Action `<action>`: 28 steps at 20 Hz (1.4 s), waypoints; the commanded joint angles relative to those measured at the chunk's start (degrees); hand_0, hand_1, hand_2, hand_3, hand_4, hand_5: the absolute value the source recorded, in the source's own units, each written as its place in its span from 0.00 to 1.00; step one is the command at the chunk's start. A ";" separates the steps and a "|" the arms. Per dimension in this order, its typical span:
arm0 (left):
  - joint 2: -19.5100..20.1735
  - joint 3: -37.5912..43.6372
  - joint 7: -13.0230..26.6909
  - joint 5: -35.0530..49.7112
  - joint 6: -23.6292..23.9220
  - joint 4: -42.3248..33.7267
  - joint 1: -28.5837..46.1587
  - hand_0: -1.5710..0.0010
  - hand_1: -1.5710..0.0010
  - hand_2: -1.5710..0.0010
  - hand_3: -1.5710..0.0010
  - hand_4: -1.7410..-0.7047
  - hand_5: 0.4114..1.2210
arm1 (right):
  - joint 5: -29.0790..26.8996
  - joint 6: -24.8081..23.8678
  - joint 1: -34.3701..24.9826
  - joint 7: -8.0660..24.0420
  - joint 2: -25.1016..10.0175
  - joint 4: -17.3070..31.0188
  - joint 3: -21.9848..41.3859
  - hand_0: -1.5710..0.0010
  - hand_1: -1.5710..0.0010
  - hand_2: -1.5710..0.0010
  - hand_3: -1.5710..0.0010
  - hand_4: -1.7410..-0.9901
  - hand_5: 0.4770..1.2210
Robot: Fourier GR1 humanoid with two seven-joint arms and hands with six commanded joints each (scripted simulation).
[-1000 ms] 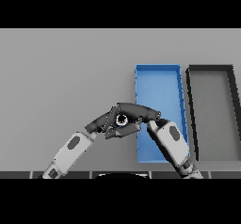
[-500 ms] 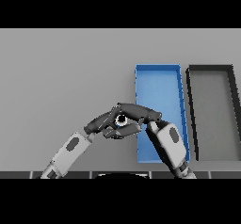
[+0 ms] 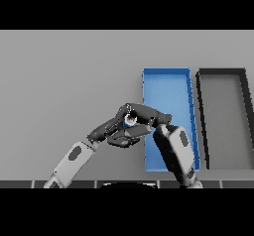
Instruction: Pick up the blue pipe and place it into the blue bin.
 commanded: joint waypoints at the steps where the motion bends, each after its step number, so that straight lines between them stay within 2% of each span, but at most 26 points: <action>1: -0.26 -0.44 0.12 -0.07 -0.10 0.01 0.42 0.99 1.00 1.00 1.00 0.83 0.18 | -4.10 -1.66 -1.11 2.38 -0.32 -0.63 -0.57 0.00 0.00 0.00 0.00 0.33 1.00; 2: -0.37 -0.29 0.51 -0.16 -0.02 0.31 -0.17 1.00 1.00 1.00 1.00 0.84 0.16 | -7.87 -3.71 -2.70 5.00 -0.69 -0.58 -1.35 0.00 0.00 0.00 0.00 0.33 1.00; 3: 0.05 -0.13 -0.12 0.04 -0.20 -0.03 -0.06 1.00 1.00 1.00 1.00 0.84 0.15 | -10.26 -6.49 -3.49 6.04 -1.98 -1.35 -0.27 0.00 0.00 0.00 0.00 0.33 1.00; 5: 0.11 -0.09 0.18 0.25 -0.43 0.29 -0.09 1.00 1.00 1.00 1.00 0.84 0.14 | -15.03 -10.29 -7.64 5.87 -5.38 -1.00 -1.39 0.00 0.00 0.00 0.00 0.33 1.00; 7: 0.43 0.07 0.95 0.35 -0.21 -0.21 0.33 1.00 1.00 1.00 1.00 0.85 0.12 | -17.38 -13.38 -12.27 6.01 -7.32 0.22 -2.69 0.00 0.00 0.00 0.00 0.33 1.00; 9: 0.61 -0.11 0.69 0.11 -0.20 -0.39 0.68 1.00 1.00 1.00 1.00 0.85 0.11 | -19.29 -14.22 -16.51 5.15 -9.18 0.04 -5.15 0.00 0.00 0.00 0.00 0.33 1.00; 11: 0.31 -0.11 0.85 0.64 -0.77 -0.22 -0.05 1.00 1.00 1.00 1.00 0.84 0.09 | -18.68 -13.20 -21.97 2.63 -11.12 2.98 -7.95 0.00 0.00 0.00 0.00 0.33 1.00; 12: 0.90 -0.19 -0.21 0.47 -1.00 -0.36 0.74 1.00 1.00 1.00 1.00 0.84 0.09 | -18.46 -14.70 -25.06 2.31 -11.69 5.25 -9.59 0.00 0.00 0.00 0.00 0.33 1.00; 14: 0.62 0.06 0.41 0.36 -0.73 -0.14 -0.02 1.00 1.00 1.00 1.00 0.85 0.09 | -16.96 -16.92 -28.19 0.87 -13.31 9.14 -12.91 0.00 0.00 0.00 0.00 0.33 1.00; 16: 0.49 0.30 1.77 0.63 -0.23 -0.91 -0.22 1.00 1.00 1.00 1.00 0.85 0.09 | -12.37 -17.56 -30.48 -1.08 -15.37 14.37 -15.67 0.00 0.00 0.00 0.00 0.32 1.00; 20: 1.13 0.10 1.37 -0.80 0.33 -0.80 0.20 1.00 1.00 1.00 1.00 0.87 0.08 | -5.26 -16.98 -29.57 -2.11 -17.71 23.13 -19.47 0.00 0.00 0.00 0.00 0.32 1.00; 24: 1.82 0.38 2.16 -0.70 0.42 -1.71 0.51 1.00 1.00 1.00 1.00 0.88 0.06 | -0.92 -17.78 -26.13 -0.19 -19.71 30.26 -23.68 0.00 0.00 0.00 0.00 0.32 1.00; 26: 2.30 0.63 1.74 -0.81 0.44 -1.87 0.54 1.00 1.00 1.00 1.00 0.89 0.06 | 0.39 -17.86 -22.72 -0.06 -19.42 31.58 -25.16 0.00 0.00 0.00 0.00 0.32 1.00; 28: 2.91 0.66 1.56 -0.41 0.07 -2.56 1.29 1.00 1.00 1.00 1.00 0.88 0.06 | 2.12 -17.79 -19.46 1.92 -18.94 32.06 -25.45 0.00 0.00 0.00 0.00 0.32 1.00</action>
